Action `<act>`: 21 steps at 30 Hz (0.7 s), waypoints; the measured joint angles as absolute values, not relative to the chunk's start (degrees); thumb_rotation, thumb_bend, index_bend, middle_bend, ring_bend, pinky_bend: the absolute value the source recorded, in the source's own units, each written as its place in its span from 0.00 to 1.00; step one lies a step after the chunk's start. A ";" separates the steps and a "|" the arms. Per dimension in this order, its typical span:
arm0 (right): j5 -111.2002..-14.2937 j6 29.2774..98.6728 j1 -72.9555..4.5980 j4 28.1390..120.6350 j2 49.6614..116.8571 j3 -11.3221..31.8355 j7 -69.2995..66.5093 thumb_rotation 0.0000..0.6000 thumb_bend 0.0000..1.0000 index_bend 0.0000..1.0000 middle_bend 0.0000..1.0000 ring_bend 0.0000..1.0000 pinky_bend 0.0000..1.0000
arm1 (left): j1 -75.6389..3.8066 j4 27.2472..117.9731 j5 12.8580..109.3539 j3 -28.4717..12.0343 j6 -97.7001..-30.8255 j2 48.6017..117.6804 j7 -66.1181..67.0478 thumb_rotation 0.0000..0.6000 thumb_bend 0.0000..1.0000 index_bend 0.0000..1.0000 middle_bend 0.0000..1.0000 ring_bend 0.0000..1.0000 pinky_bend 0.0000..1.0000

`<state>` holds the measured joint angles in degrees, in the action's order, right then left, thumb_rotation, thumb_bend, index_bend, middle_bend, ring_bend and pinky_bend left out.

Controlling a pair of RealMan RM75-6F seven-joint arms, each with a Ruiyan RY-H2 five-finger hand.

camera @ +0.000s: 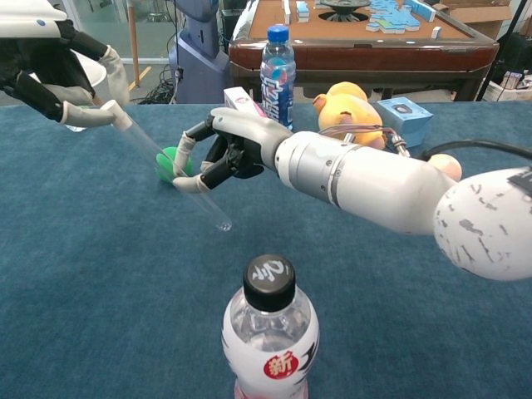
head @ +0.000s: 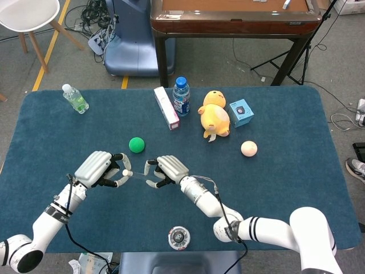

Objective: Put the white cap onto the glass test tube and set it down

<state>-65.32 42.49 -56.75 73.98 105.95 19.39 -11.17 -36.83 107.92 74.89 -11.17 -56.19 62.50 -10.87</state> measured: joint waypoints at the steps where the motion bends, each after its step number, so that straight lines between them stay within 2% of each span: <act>1: -65.31 42.49 -56.74 73.97 105.97 19.41 -11.24 1.00 0.51 0.76 1.00 1.00 0.99 | -36.83 107.85 74.89 -11.17 -56.26 62.59 -10.91 1.00 0.29 0.53 1.00 1.00 0.98; 7: -65.28 42.36 -56.77 73.85 105.97 19.45 -11.35 1.00 0.51 0.76 1.00 1.00 0.99 | -36.81 107.61 74.98 -11.07 -56.38 62.87 -11.00 1.00 0.29 0.52 1.00 1.00 0.98; 14: -64.57 41.39 -56.86 74.79 104.19 19.11 -9.55 1.00 0.51 0.76 1.00 1.00 0.99 | -36.60 107.39 75.75 -11.05 -56.57 62.29 -12.27 1.00 0.29 0.30 1.00 1.00 0.98; 21: -61.97 40.38 -57.04 77.38 99.64 18.34 -3.54 1.00 0.51 0.76 1.00 1.00 0.99 | -35.78 106.14 75.91 -10.91 -57.13 61.16 -13.55 1.00 0.29 0.28 1.00 1.00 0.98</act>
<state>-61.97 40.38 -57.04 77.38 99.64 18.34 -3.54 -35.78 106.14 75.91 -10.91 -57.13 61.16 -13.55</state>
